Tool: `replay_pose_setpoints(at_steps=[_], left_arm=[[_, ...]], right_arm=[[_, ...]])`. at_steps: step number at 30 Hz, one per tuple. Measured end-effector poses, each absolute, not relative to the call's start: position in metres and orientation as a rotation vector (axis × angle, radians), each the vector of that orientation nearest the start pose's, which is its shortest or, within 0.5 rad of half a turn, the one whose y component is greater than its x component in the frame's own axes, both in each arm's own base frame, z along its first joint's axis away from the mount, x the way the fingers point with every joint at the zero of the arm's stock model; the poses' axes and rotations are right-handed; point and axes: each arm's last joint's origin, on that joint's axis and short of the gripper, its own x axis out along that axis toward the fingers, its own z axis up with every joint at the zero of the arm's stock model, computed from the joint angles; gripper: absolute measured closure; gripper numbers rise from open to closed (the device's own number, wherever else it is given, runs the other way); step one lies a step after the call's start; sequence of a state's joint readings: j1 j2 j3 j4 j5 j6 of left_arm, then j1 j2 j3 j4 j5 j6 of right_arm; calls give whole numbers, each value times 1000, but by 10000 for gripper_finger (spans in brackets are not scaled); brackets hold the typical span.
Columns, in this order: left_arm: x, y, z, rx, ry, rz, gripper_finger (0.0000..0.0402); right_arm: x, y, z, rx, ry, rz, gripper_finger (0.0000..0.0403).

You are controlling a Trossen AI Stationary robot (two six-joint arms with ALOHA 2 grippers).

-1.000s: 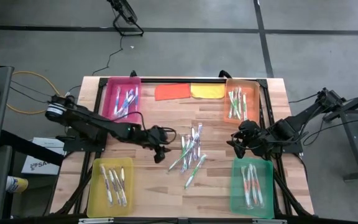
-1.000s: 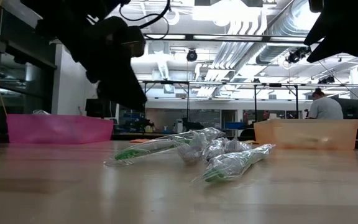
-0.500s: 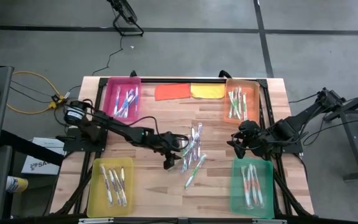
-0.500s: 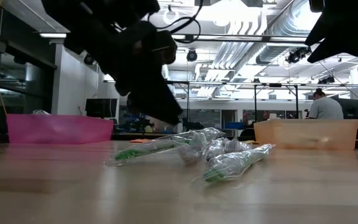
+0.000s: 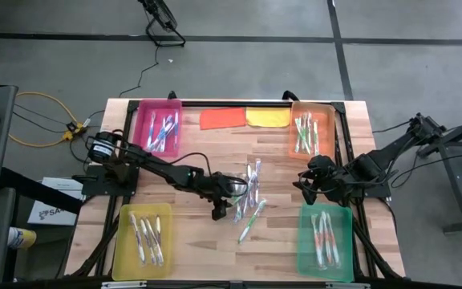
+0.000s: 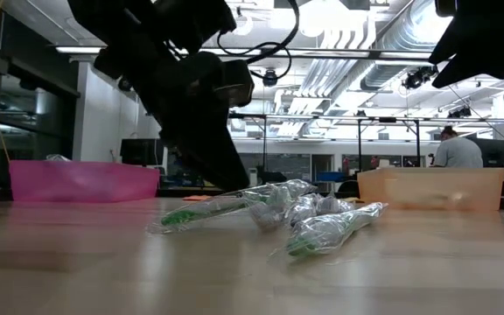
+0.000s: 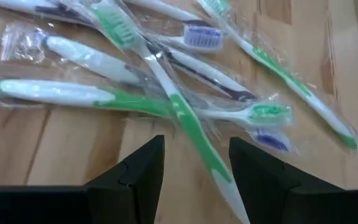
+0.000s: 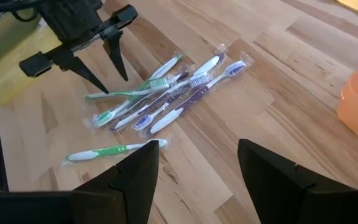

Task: Pick & Place Toothbrushes
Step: Put the green toothbrush into the orange bin

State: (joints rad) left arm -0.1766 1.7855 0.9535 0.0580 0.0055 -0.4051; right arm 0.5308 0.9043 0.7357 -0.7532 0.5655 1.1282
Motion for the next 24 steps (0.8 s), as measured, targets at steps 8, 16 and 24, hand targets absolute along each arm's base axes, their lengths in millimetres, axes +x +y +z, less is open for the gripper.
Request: replay_pose_setpoints(at_steps=[8,16,24], left_arm=[[345,-79,153,-303,804,-26,225],[343,-88,147,-264,806,15,225],[346,-88,140,-281,814,35,225]], right_arm=[[149,70,256,586,646,-455,190],[150,70,255,582,645,-459,190],[150,70,255,585,643,-459,190]])
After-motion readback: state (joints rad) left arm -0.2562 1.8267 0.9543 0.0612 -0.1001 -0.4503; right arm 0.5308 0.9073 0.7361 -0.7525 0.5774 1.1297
